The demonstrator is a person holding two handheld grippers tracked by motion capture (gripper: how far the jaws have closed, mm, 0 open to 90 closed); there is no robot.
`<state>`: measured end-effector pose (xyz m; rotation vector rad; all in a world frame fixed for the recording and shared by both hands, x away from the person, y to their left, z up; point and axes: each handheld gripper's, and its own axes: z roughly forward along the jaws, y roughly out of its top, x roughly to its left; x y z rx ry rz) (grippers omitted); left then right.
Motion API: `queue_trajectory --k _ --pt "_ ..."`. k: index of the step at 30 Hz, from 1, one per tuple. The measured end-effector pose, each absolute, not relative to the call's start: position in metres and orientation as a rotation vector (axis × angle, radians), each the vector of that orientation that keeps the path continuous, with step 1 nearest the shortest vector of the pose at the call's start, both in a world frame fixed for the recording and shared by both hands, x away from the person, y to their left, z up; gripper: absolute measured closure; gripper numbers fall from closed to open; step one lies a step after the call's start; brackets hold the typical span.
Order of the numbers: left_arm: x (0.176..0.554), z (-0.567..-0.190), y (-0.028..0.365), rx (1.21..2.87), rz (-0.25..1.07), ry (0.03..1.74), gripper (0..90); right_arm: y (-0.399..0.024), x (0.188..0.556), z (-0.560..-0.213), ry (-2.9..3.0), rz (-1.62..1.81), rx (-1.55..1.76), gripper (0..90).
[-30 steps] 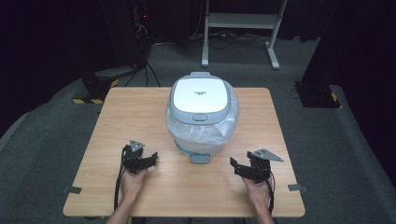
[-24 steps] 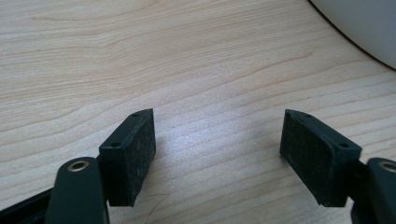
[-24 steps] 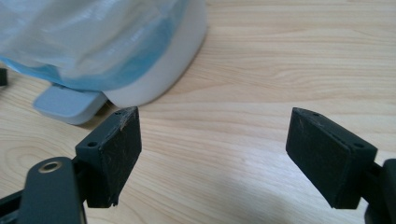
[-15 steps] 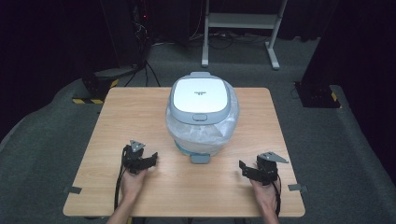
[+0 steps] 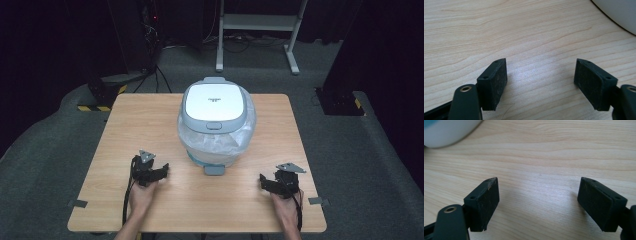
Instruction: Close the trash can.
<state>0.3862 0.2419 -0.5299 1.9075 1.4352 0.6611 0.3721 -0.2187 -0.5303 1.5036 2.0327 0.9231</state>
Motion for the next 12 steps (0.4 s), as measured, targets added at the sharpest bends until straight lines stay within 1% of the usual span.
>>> queue_trajectory --k 2,12 --pt "0.3861 -0.5299 0.2415 1.909 0.662 1.436 26.7 -0.2149 0.3722 -0.5308 2.044 0.865 1.468 17.4" --pt "0.3859 -0.53 0.2414 1.909 0.663 1.437 26.6 -0.2143 0.3728 -0.531 2.041 0.859 1.473 15.2"
